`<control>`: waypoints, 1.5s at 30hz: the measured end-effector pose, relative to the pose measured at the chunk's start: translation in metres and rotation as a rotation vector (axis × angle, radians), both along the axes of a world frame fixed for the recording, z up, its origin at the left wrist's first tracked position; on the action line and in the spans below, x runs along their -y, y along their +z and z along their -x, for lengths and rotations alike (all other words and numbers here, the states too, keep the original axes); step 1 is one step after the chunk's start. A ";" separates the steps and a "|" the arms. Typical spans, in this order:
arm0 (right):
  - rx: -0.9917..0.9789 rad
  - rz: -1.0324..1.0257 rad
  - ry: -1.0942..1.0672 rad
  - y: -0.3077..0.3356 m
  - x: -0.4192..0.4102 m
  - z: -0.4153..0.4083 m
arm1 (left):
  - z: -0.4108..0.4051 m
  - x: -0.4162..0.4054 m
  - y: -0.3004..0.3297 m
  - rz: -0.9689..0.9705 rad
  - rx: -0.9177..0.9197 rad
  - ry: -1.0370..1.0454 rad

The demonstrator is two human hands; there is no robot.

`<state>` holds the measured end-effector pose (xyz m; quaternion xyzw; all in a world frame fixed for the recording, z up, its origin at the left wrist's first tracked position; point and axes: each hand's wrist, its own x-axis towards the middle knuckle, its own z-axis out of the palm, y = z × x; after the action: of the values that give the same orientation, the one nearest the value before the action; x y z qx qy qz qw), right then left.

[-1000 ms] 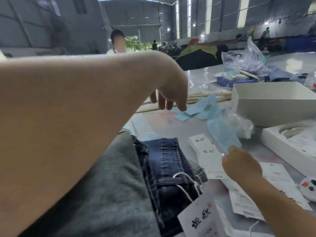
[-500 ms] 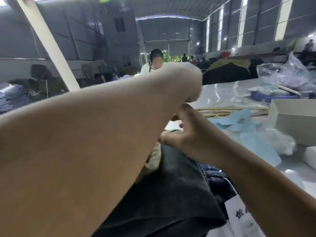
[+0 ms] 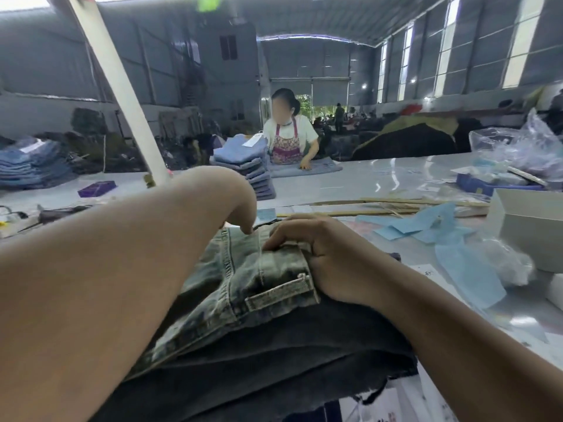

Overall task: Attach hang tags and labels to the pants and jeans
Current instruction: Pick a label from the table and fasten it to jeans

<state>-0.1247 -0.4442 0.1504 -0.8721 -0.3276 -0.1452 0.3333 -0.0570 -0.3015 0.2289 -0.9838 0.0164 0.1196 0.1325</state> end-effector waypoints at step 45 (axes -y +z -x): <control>0.015 -0.285 -0.282 -0.008 0.016 -0.009 | -0.037 -0.070 -0.047 0.617 -0.152 -0.233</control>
<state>-0.1155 -0.4597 0.1425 -0.8522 -0.1810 -0.2419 0.4271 -0.0195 -0.2317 0.1820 -0.9573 0.1740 0.1662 -0.1603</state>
